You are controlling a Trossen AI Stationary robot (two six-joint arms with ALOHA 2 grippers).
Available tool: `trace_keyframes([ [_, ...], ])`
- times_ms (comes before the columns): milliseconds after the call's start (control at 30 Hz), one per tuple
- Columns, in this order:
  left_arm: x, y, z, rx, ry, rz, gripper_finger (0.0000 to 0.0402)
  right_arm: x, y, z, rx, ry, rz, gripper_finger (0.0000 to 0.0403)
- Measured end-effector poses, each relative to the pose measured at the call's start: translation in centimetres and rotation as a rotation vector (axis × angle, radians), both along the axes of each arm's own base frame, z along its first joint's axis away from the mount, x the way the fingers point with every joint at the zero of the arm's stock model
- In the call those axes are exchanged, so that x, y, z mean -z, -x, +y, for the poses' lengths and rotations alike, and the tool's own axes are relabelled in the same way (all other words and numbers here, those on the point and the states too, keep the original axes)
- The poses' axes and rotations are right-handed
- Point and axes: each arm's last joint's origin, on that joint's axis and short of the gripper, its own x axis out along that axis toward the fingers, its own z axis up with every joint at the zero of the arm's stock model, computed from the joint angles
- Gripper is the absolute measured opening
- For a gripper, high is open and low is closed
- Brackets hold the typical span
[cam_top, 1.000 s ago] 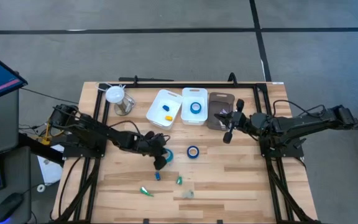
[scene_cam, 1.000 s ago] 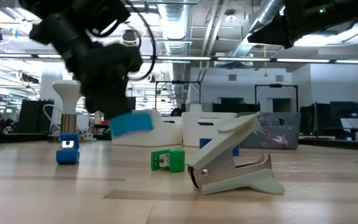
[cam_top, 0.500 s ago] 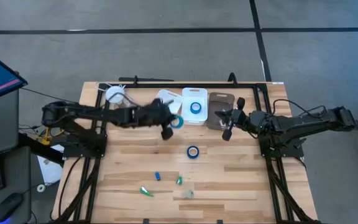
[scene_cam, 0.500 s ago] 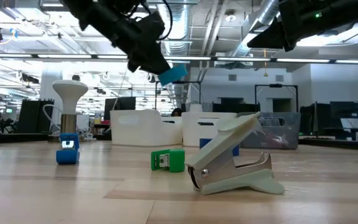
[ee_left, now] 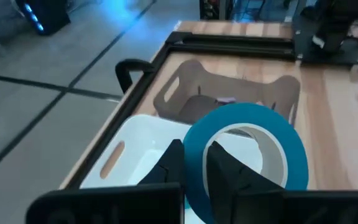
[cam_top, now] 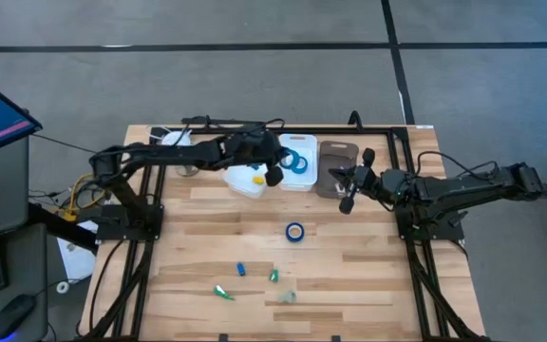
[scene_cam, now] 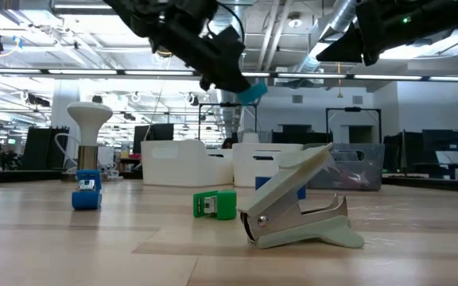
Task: Pick and place Stapler, Stapler remover, tape
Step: Put the left light blue tape into the right white bin
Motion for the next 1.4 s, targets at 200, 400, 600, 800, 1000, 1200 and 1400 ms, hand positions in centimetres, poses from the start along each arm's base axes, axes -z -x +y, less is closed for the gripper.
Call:
trace_keyframes([
  [200, 2.8, -1.9, 2.9, -0.025, 0.044, 0.056, 0.0015, 0.0, 0.0, 0.0, 0.000, 0.001, 0.005, 0.0000],
  [400, 6.8, -2.9, 4.2, -0.018, 0.134, 0.123, 0.0015, 0.1, 0.0, 0.0, 0.000, 0.002, 0.008, 0.0000],
  [600, 8.8, -3.2, 4.3, -0.022, 0.160, 0.167, 0.0015, 0.1, 0.0, 0.0, 0.000, 0.003, 0.010, 0.0000],
  [800, 9.0, -3.3, 4.3, -0.029, 0.171, 0.165, 0.0024, 0.1, 0.0, 0.0, 0.000, 0.003, 0.010, 0.0000],
  [1000, 8.9, -3.3, 4.3, -0.029, 0.169, 0.160, 0.0051, 0.1, 0.0, 0.0, 0.000, 0.003, 0.010, 0.0000],
  [1200, 8.8, -3.5, 4.3, -0.029, 0.159, 0.143, 0.0083, 0.1, 0.0, 0.0, 0.000, 0.003, 0.010, 0.0000],
  [1400, 8.3, -3.7, 4.4, -0.027, 0.139, 0.093, 0.0101, 0.1, 0.0, 0.0, 0.000, 0.003, 0.010, 0.0000],
])
